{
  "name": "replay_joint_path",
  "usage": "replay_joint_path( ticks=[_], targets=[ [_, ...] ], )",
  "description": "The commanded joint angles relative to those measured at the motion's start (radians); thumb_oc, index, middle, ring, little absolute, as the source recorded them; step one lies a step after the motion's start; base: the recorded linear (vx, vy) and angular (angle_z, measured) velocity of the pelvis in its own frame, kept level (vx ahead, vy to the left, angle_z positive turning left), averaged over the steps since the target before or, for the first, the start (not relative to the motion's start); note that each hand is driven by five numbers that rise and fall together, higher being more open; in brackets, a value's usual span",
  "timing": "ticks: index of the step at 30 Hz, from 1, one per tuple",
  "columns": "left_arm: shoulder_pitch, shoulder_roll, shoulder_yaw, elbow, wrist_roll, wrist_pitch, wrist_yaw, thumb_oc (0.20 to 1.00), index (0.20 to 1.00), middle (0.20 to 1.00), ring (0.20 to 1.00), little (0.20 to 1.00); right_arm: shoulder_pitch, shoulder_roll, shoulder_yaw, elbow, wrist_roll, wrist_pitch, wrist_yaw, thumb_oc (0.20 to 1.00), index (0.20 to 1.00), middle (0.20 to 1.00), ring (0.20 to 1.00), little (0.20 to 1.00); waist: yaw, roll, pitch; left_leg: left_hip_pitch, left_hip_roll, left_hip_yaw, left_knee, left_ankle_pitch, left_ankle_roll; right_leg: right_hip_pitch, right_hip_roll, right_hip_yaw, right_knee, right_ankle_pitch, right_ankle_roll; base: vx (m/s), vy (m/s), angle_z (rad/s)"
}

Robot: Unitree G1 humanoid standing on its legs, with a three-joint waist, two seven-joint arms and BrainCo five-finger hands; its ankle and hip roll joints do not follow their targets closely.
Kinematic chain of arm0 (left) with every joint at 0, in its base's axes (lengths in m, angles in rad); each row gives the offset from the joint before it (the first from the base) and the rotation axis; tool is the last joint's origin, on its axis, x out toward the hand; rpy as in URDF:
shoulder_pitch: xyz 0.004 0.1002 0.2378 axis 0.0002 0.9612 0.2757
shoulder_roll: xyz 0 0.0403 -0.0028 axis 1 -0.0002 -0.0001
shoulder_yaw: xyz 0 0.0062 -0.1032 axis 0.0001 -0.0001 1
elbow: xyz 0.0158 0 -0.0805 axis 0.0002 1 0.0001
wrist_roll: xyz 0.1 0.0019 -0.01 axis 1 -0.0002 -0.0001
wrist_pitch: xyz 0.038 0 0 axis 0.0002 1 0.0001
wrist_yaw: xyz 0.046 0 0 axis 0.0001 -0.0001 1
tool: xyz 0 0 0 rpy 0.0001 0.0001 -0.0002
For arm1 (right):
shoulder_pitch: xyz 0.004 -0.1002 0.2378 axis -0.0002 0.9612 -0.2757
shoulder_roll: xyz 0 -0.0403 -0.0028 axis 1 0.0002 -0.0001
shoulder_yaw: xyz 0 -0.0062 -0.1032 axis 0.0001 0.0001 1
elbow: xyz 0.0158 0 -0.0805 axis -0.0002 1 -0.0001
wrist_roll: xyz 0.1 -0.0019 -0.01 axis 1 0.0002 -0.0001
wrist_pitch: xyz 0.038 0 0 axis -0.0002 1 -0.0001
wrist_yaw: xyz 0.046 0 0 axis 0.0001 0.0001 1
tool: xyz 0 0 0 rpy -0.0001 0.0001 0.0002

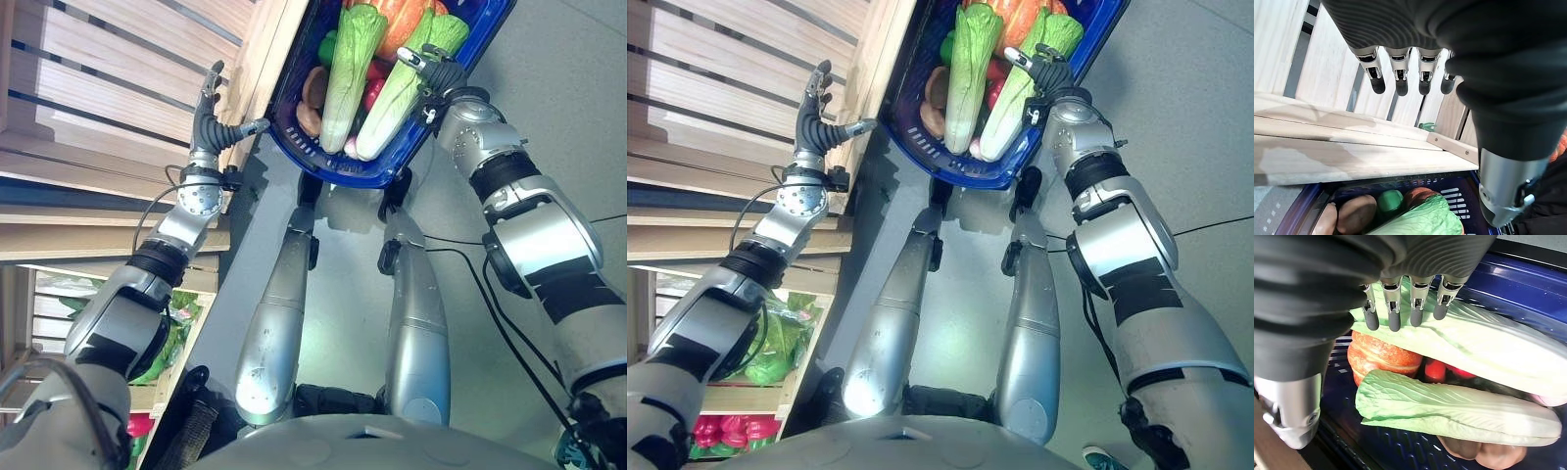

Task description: Pick up fruits and vegetables into the basket

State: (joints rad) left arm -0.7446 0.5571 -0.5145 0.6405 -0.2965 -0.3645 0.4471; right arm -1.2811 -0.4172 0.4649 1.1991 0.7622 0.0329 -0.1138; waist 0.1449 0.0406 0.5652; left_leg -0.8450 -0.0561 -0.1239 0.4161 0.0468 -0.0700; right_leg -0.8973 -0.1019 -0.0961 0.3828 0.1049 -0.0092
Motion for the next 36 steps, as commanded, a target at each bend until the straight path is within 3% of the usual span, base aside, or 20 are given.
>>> replay_joint_path(
  ticks=[1, 9, 13, 23, 28, 31, 36],
  targets=[
    [0.07, -0.014, 0.018, -0.051, 0.063, -0.004, 0.004, 1.0, 1.0, 1.0, 1.0, 1.0, 0.061, -0.042, -0.012, -0.091, -0.034, -0.094, -0.007, 1.0, 1.0, 1.0, 1.0, 1.0, -0.012, 0.1, -0.045, 0.081, -0.061, 0.05, -0.092, -0.009, 0.053, 0.1, 0.063, -0.046, 0.053, -0.149, 0.047, -0.06, 0.03, 0.0],
    [0.219, 0.028, 0.024, -0.036, 0.066, 0.024, -0.095, 1.0, 1.0, 1.0, 1.0, 1.0, 0.317, -0.092, -0.034, -0.285, -0.121, -0.162, 0.0, 1.0, 1.0, 1.0, 1.0, 1.0, -0.056, 0.06, -0.045, 0.303, -0.042, 0.065, -0.212, 0.006, 0.043, 0.318, 0.052, -0.039, -0.069, -0.121, 0.067, -0.05, 0.031, -0.02],
    [0.32, 0.017, 0.039, 0.034, 0.07, 0.047, -0.191, 1.0, 1.0, 1.0, 1.0, 1.0, 0.5, -0.088, -0.077, -0.306, -0.112, -0.194, 0.039, 1.0, 1.0, 1.0, 1.0, 1.0, -0.082, 0.037, -0.045, 0.469, -0.02, 0.076, -0.293, 0.005, 0.039, 0.491, 0.033, -0.033, -0.161, -0.101, 0.086, -0.02, 0.001, -0.09],
    [0.588, -0.115, 0.135, 0.378, 0.136, 0.063, -0.443, 1.0, 1.0, 1.0, 1.0, 1.0, 0.953, 0.017, -0.203, -0.144, -0.177, -0.214, 0.142, 1.0, 1.0, 1.0, 1.0, 1.0, -0.122, -0.005, -0.276, 0.723, 0.006, 0.102, -0.438, -0.019, 0.035, 0.769, 0.02, -0.021, -0.348, -0.079, 0.116, 0.11, -0.013, -0.13],
    [0.665, -0.168, 0.177, 0.524, 0.17, 0.104, -0.488, 1.0, 1.0, 1.0, 1.0, 1.0, 1.073, 0.065, -0.246, -0.01, -0.289, -0.161, 0.163, 1.0, 1.0, 1.0, 1.0, 1.0, -0.135, -0.016, -0.385, 0.81, 0.018, 0.116, -0.477, -0.031, 0.038, 0.846, 0.026, -0.007, -0.388, -0.074, 0.124, 0.17, -0.022, -0.18],
    [0.687, -0.201, 0.234, 0.603, 0.175, 0.149, -0.503, 1.0, 1.0, 1.0, 1.0, 1.0, 1.128, 0.093, -0.293, 0.085, -0.323, -0.073, 0.175, 1.0, 1.0, 1.0, 1.0, 1.0, -0.146, -0.024, -0.436, 0.856, 0.024, 0.129, -0.494, -0.045, 0.039, 0.888, 0.031, 0.001, -0.417, -0.072, 0.128, 0.15, -0.027, -0.09],
    [0.709, -0.228, 0.266, 0.649, 0.233, 0.181, -0.536, 1.0, 1.0, 1.0, 1.0, 1.0, 1.185, 0.114, -0.341, 0.181, -0.377, 0.039, 0.217, 1.0, 1.0, 1.0, 1.0, 1.0, -0.157, -0.03, -0.467, 0.891, 0.034, 0.147, -0.5, -0.065, 0.039, 0.922, 0.032, 0.006, -0.432, -0.076, 0.129, 0.07, -0.025, -0.09]
  ],
)
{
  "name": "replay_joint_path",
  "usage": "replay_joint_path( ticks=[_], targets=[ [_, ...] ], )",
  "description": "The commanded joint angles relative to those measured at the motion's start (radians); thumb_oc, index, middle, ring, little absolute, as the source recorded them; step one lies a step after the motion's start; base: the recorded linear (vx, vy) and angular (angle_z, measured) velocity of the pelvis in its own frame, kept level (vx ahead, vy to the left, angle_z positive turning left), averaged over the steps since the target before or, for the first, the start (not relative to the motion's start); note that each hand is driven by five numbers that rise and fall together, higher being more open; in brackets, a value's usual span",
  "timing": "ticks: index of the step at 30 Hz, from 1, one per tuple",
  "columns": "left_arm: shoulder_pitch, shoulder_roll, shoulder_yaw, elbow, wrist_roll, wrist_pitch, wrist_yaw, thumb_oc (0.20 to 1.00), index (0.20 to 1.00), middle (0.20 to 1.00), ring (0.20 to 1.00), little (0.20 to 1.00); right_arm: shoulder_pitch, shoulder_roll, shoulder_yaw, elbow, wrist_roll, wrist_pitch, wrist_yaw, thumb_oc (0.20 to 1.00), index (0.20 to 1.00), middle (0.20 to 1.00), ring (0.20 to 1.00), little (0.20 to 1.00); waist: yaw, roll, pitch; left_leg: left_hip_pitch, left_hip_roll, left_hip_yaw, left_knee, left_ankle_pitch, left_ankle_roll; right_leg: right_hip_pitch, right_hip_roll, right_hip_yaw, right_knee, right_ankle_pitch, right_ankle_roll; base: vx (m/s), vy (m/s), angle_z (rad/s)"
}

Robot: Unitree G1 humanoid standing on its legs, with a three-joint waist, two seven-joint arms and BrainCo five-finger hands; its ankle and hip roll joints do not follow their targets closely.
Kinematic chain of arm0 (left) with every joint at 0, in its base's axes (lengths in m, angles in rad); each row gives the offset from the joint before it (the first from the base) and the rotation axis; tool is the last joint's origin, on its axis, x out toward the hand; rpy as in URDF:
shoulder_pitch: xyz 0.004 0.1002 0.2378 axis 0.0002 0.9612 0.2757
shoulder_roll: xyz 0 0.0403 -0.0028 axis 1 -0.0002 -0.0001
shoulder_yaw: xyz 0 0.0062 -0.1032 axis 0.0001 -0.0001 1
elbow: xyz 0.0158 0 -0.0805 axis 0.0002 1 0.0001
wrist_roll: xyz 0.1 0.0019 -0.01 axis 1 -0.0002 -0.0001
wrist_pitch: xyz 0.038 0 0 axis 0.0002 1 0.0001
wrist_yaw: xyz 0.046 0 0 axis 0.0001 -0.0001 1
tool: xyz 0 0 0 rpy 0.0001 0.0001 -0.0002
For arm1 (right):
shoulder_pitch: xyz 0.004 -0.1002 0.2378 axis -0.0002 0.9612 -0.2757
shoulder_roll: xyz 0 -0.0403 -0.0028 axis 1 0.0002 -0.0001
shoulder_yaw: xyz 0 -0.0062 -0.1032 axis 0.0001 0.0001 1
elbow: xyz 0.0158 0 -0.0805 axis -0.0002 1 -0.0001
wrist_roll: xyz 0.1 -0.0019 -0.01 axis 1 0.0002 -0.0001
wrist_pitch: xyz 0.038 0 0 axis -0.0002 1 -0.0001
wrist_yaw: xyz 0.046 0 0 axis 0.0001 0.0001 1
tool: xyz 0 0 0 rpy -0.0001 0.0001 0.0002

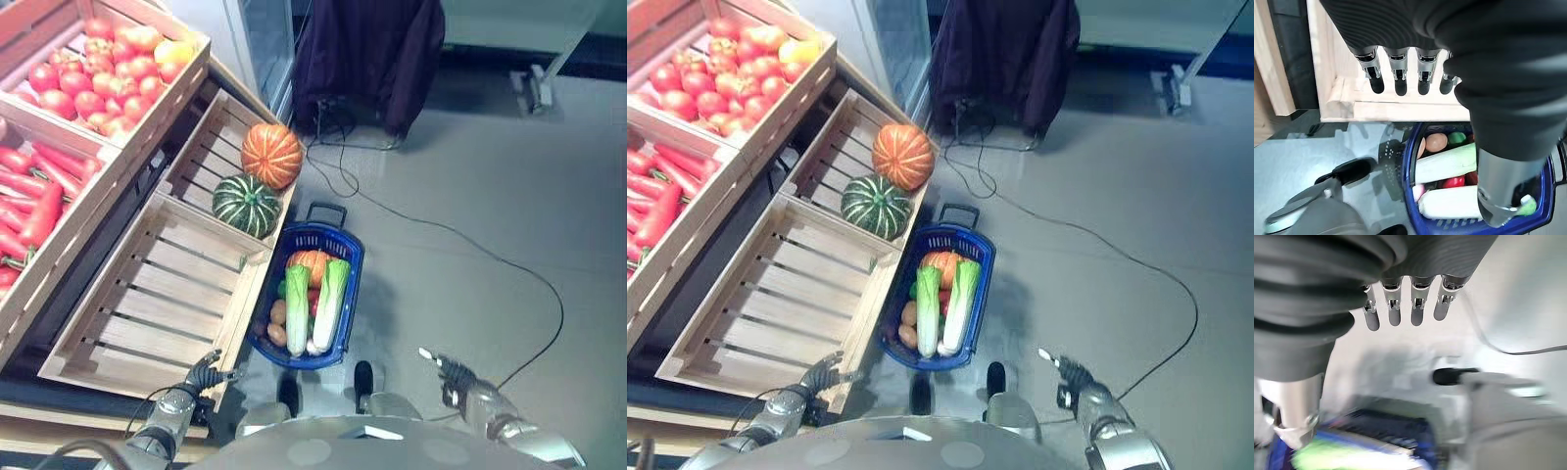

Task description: Pick up fruits and vegetables into the basket

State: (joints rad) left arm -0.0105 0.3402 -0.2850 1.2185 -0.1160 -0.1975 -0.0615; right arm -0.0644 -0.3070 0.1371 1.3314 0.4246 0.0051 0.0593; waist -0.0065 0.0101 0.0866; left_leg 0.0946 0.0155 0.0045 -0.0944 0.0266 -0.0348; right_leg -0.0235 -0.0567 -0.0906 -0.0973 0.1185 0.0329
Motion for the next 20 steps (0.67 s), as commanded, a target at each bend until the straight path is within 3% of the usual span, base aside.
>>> replay_joint_path(
  ticks=[1, 8, 20],
  targets=[
    [-0.023, -0.014, 0.036, 0.076, 0.059, 0.016, -0.031, 1.0, 1.0, 1.0, 1.0, 1.0, -0.025, 0.005, -0.018, 0.061, -0.04, 0.091, 0.056, 1.0, 1.0, 1.0, 1.0, 1.0, -0.008, 0.001, 0.009, -0.044, -0.036, 0.021, 0.011, -0.048, 0.005, 0.053, -0.012, 0.001, 0.048, -0.092, 0.086, 0.06, -0.014, -0.2],
    [-0.022, -0.019, 0.033, 0.088, 0.049, 0.054, -0.067, 1.0, 1.0, 1.0, 1.0, 1.0, -0.001, 0.002, -0.044, 0.094, -0.024, 0.124, 0.108, 1.0, 1.0, 1.0, 1.0, 1.0, -0.024, 0.003, -0.007, -0.015, -0.03, 0.035, 0.01, -0.068, 0.01, 0.076, -0.01, 0.007, 0.044, -0.106, 0.084, 0.03, -0.006, -0.08],
    [-0.022, -0.025, 0.054, 0.113, 0.021, 0.093, -0.09, 1.0, 1.0, 1.0, 1.0, 1.0, -0.002, 0.003, -0.058, 0.11, -0.046, 0.155, 0.09, 1.0, 1.0, 1.0, 1.0, 1.0, -0.02, -0.008, -0.021, 0.01, -0.019, 0.034, 0.009, -0.081, 0.009, 0.103, -0.009, 0.003, 0.045, -0.119, 0.081, 0.05, -0.009, -0.03]
  ],
)
